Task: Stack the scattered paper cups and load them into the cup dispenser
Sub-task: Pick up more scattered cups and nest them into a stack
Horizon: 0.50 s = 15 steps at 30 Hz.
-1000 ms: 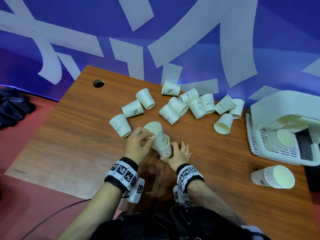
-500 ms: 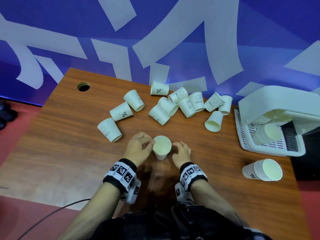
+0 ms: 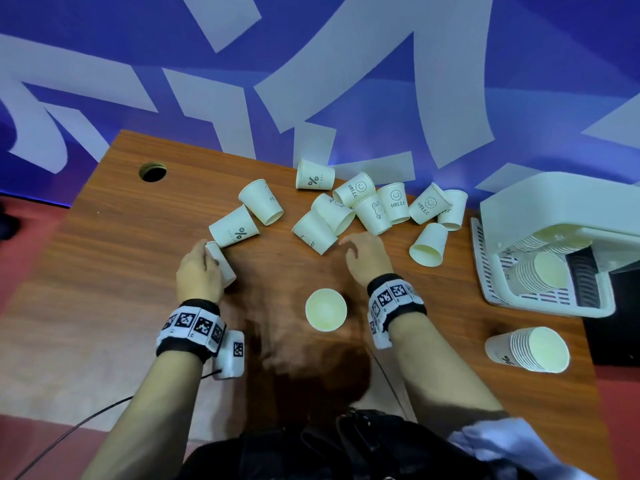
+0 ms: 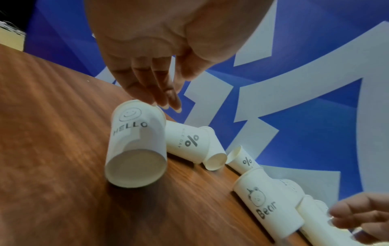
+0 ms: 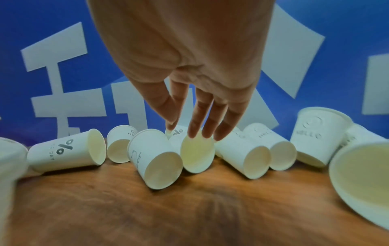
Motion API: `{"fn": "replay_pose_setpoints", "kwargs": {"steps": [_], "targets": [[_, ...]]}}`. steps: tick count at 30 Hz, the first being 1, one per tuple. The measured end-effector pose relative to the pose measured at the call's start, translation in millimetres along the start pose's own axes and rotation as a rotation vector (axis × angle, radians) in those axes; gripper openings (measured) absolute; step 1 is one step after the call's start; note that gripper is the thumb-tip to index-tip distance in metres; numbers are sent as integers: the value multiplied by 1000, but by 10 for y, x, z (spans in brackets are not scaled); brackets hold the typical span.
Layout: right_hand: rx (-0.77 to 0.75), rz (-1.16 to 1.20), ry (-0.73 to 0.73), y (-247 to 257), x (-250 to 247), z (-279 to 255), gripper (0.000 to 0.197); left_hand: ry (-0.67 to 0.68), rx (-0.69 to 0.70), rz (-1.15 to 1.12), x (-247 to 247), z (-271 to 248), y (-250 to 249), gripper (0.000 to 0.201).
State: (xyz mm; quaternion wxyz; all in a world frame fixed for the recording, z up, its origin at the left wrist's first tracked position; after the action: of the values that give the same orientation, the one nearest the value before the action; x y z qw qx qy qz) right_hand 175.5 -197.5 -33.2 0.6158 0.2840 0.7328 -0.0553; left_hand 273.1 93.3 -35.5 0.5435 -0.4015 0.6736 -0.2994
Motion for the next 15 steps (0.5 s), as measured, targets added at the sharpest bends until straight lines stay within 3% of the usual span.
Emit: {"fn": "replay_pose_setpoints", "kwargs": {"steps": [4, 8, 15], "targets": [[-78, -152, 23, 132, -58, 239, 35, 4, -135, 30, -39, 72, 93, 42], [-149, -297, 56, 332, -40, 433, 49, 14, -218, 30, -26, 86, 131, 43], [-245, -480, 211, 557, 209, 619, 68, 3, -205, 15, 34, 130, 120, 29]]}}
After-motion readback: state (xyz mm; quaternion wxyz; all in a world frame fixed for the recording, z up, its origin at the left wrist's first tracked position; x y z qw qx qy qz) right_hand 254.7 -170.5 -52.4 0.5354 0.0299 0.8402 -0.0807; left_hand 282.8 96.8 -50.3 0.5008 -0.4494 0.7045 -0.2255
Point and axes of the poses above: each hand's wrist, its own z-axis towards the middle knuckle, its own x-axis out of the palm, y = z × x, the point moved 5 cm from there along z, towards the middle knuckle, and after that the axes turned 13 degrees about -z, right-handed, at the moved point
